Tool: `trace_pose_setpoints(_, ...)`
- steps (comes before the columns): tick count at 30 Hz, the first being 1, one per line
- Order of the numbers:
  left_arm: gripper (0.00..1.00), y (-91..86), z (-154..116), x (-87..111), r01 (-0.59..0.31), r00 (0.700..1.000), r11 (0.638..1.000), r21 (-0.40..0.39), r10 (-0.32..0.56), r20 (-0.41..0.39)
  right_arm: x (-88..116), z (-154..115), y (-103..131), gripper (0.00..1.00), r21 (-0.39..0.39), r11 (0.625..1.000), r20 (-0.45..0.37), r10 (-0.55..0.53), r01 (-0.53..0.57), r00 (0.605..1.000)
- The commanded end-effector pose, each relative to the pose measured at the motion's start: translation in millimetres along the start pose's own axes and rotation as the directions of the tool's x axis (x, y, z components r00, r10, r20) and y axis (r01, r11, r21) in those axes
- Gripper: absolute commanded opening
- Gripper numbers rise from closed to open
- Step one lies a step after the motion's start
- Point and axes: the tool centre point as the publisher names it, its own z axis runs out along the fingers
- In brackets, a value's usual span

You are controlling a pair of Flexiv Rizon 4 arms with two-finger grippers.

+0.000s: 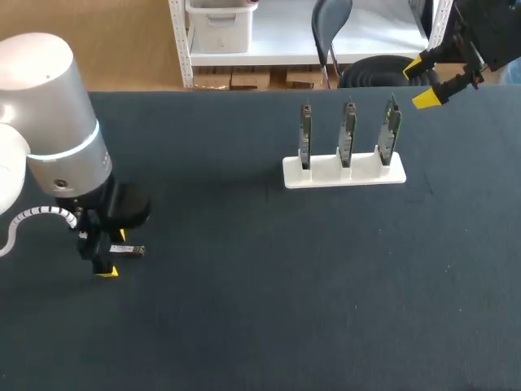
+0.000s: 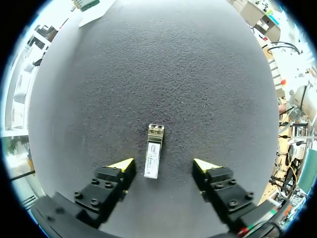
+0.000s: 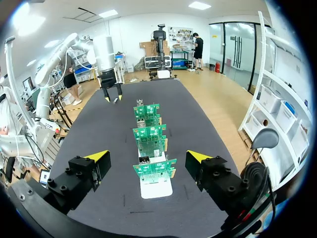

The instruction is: Pick up the optical module with the left hand, and insert it into the network port with the right hand.

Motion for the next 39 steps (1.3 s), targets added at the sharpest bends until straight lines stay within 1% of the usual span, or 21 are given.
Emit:
trace_pose_setpoints(1, 0.00, 3.6, 5, -1.4, -0.013, 1.000, 1.000, 0.016, 0.013, -0.003, 0, 0, 2, 1.00, 0.006, 1.000, 0.000, -0.001, 0.001, 1.000)
trace_pose_setpoints(13, 0.00, 1.3, 7, -3.5, 0.013, 1.000, 1.000, 0.022, -0.013, 0.007, 0, 0, 2, 1.00, 0.006, 1.000, 0.000, -0.001, 0.001, 1.000)
trace_pose_setpoints(15, 0.00, 4.0, 5, -4.4, 0.035, 0.999, 0.999, 0.015, -0.035, 0.022, 0, 0, 2, 1.00, 0.006, 1.000, 0.000, -0.001, 0.001, 1.000)
trace_pose_setpoints(16, 0.00, 6.7, 4, -5.3, 0.050, 0.998, 0.999, 0.005, -0.050, 0.035, 0, 0, 2, 1.00, 0.006, 1.000, 0.000, -0.001, 0.001, 1.000)
trace_pose_setpoints(19, 0.00, 15.3, -2, -8.8, 0.056, 0.998, 0.998, -0.020, -0.056, 0.041, 0, 0, 2, 1.00, 0.006, 1.000, 0.000, -0.001, 0.001, 1.000)
trace_pose_setpoints(22, 0.00, 32.5, -16, -15.3, 0.106, 0.990, 0.992, -0.064, -0.100, 0.096, 0, 0, 2, 1.00, 0.006, 1.000, 0.000, -0.001, 0.001, 1.000)
trace_pose_setpoints(24, 0.00, 45.9, -23, -19.2, 0.154, 0.979, 0.984, -0.089, -0.140, 0.148, 0, 0, 2, 1.00, 0.006, 1.000, 0.000, -0.001, 0.001, 1.000)
trace_pose_setpoints(28, 0.00, 72.9, -46, -27.0, 0.190, 0.967, 0.971, -0.144, -0.159, 0.201, 0, 0, 2, 1.00, 0.006, 1.000, 0.000, -0.001, 0.001, 1.000)
trace_pose_setpoints(29, 0.00, 78.8, -51, -28.4, 0.210, 0.959, 0.966, -0.154, -0.173, 0.226, 0, 0, 2, 1.00, 0.006, 1.000, 0.000, -0.001, 0.001, 1.000)
trace_pose_setpoints(31, 0.00, 93.1, -65, -31.3, 0.273, 0.930, 0.948, -0.165, -0.216, 0.297, 0, 0, 2, 1.00, 0.006, 1.000, 0.000, -0.001, 0.001, 1.000)
trace_pose_setpoints(32, 0.00, 100.8, -73, -33.3, 0.311, 0.908, 0.936, -0.166, -0.241, 0.344, 0, 0, 2, 1.00, 0.006, 1.000, 0.000, -0.001, 0.001, 1.000)
trace_pose_setpoints(33, 0.00, 109.0, -79, -36.3, 0.352, 0.878, 0.921, -0.165, -0.264, 0.399, 0, 0, 2, 1.00, 0.006, 1.000, 0.000, -0.001, 0.001, 1.000)
trace_pose_setpoints(35, 0.00, 125.2, -97, -45.0, 0.403, 0.826, 0.900, -0.166, -0.279, 0.490, 0, 0, 2, 1.00, 0.006, 1.000, 0.000, -0.001, 0.001, 1.000)
trace_pose_setpoints(36, 0.00, 133.8, -106, -50.8, 0.425, 0.795, 0.890, -0.161, -0.282, 0.537, 0, 0, 2, 1.00, 0.006, 1.000, 0.000, -0.001, 0.001, 1.000)
trace_pose_setpoints(37, 0.00, 142.5, -114, -58.8, 0.443, 0.762, 0.882, -0.160, -0.276, 0.586, 0, 0, 2, 1.00, 0.006, 1.000, 0.000, -0.001, 0.001, 1.000)
trace_pose_setpoints(39, 0.00, 159.9, -129, -74.1, 0.456, 0.710, 0.875, -0.165, -0.246, 0.660, 0, 0, 2, 1.00, 0.006, 1.000, 0.000, -0.001, 0.001, 1.000)
